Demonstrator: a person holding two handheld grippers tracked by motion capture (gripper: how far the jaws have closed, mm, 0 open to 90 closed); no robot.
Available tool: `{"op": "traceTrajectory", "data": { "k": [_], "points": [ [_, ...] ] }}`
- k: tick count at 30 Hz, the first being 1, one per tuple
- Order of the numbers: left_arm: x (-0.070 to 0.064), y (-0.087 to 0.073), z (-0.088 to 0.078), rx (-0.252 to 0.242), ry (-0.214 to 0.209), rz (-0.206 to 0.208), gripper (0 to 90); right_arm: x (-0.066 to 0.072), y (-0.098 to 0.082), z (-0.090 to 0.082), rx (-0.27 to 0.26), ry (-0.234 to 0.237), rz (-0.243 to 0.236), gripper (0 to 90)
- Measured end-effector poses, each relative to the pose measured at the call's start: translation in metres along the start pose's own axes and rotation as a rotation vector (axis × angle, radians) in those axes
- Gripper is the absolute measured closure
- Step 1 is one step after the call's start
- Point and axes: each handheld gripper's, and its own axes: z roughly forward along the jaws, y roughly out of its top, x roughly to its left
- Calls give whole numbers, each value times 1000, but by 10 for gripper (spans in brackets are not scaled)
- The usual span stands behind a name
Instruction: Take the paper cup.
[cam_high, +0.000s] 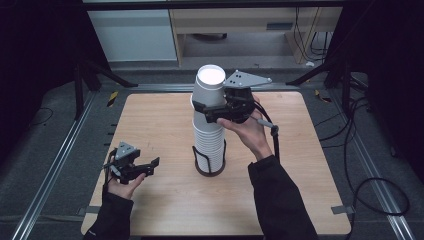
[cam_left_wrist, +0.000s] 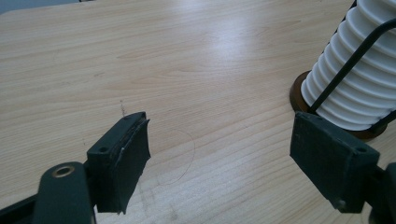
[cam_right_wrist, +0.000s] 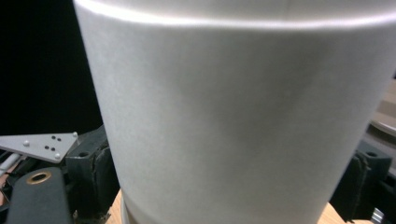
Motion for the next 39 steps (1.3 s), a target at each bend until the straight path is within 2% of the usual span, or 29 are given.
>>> {"op": "traceTrajectory", "data": {
  "k": [15, 22, 26, 31, 39],
  "points": [
    [0, 1, -3, -10, -8, 5, 192, 3, 25, -20, -35, -13, -59, 143],
    [1, 2, -5, -17, -13, 7, 196, -1, 29, -34, -39, -26, -70, 143],
    [-1, 4, -7, -19, -21, 11, 198, -7, 26, -49, -20, -47, -87, 143],
    [-3, 5, -8, -19, -32, 21, 198, -14, 20, -63, -2, -64, -85, 144],
    [-9, 7, -9, -10, -69, 52, 198, -25, -5, -99, 20, -74, -72, 144]
  ]
}}
